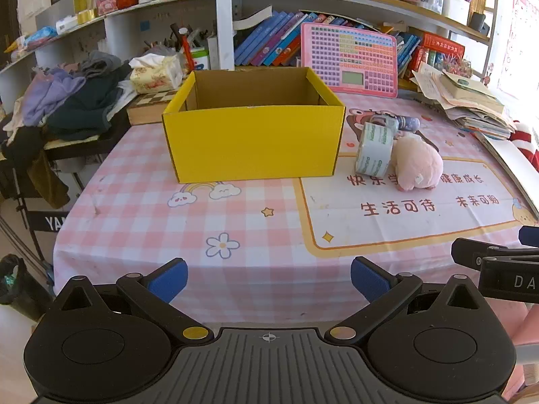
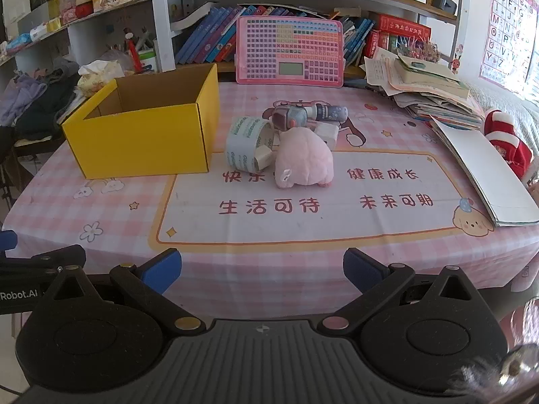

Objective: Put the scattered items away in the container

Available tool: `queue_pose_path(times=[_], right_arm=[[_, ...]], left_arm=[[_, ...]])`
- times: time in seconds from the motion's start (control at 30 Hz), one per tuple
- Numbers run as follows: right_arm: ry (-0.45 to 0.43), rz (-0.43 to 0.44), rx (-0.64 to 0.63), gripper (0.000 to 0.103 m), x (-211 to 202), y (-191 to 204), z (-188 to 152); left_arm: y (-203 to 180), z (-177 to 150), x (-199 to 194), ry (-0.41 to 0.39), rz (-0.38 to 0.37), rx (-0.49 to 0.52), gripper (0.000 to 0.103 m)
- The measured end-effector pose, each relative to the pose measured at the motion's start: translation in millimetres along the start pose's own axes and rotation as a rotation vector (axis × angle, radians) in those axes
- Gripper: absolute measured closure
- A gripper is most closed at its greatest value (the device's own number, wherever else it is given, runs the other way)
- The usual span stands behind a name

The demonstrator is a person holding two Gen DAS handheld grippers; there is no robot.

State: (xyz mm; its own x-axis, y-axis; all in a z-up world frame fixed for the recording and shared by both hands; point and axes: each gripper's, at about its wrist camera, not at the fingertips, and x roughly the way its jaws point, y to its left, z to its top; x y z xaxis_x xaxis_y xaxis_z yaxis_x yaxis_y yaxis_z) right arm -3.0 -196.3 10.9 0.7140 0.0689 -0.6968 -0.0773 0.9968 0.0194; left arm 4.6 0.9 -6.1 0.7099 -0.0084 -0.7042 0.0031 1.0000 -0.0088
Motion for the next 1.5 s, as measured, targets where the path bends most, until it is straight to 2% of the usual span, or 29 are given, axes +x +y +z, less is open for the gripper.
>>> queue_pose_path(times=[1.5], right_arm=[[0.023,-0.007,-0.017,0.000,4.3,10.9,-1.1]], left_arm=[[6.6,-2.2,3.4,0.023,-0.002,0.014,0.000]])
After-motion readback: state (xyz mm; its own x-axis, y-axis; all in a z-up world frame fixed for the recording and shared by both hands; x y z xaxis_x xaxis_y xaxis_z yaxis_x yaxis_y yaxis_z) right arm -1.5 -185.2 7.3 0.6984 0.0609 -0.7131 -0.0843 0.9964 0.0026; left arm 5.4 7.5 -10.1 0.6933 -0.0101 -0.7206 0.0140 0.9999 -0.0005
